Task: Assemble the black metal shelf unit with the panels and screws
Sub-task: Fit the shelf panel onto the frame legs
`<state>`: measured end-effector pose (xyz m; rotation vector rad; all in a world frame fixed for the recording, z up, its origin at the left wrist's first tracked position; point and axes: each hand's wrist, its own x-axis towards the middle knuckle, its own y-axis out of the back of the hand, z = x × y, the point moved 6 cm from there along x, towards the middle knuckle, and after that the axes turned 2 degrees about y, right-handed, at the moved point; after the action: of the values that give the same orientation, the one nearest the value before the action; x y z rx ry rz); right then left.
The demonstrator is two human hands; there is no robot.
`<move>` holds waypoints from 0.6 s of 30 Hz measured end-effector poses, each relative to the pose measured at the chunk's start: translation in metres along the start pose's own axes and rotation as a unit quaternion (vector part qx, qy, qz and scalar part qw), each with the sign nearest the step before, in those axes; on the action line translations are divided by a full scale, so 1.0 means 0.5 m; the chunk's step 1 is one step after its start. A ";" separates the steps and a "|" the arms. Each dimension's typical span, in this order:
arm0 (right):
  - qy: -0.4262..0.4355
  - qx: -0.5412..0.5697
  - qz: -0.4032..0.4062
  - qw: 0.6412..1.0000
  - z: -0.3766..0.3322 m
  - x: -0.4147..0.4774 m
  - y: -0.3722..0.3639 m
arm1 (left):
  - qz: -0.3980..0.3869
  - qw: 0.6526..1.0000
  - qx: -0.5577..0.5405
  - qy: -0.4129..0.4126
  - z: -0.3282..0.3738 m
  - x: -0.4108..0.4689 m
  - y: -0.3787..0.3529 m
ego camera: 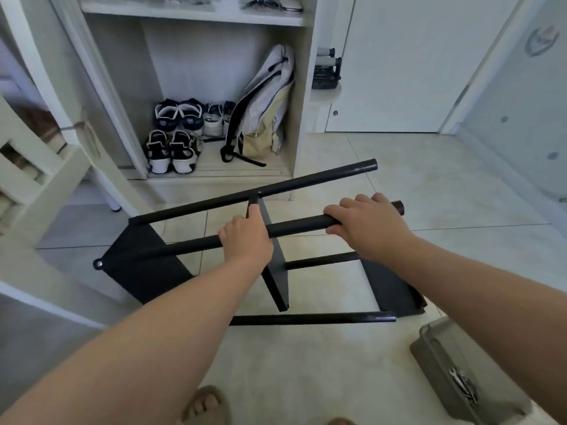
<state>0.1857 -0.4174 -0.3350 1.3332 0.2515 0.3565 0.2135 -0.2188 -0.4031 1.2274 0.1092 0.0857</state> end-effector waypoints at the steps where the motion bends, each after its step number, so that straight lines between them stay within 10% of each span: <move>1: -0.006 0.009 0.009 1.000 0.008 0.002 -0.014 | -0.020 1.000 -0.005 0.000 0.002 0.011 -0.007; 8: -0.041 0.042 -0.030 0.998 0.060 -0.006 -0.122 | -0.268 0.921 -0.277 0.049 -0.011 0.067 -0.071; 18: -0.071 0.063 -0.143 0.985 0.069 0.002 -0.259 | -0.245 0.937 -0.237 0.080 -0.039 0.117 -0.182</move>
<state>0.2136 -0.4730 -0.4536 1.4179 0.3454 0.0023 0.2697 -0.2238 -0.4974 0.6822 0.5043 -0.2150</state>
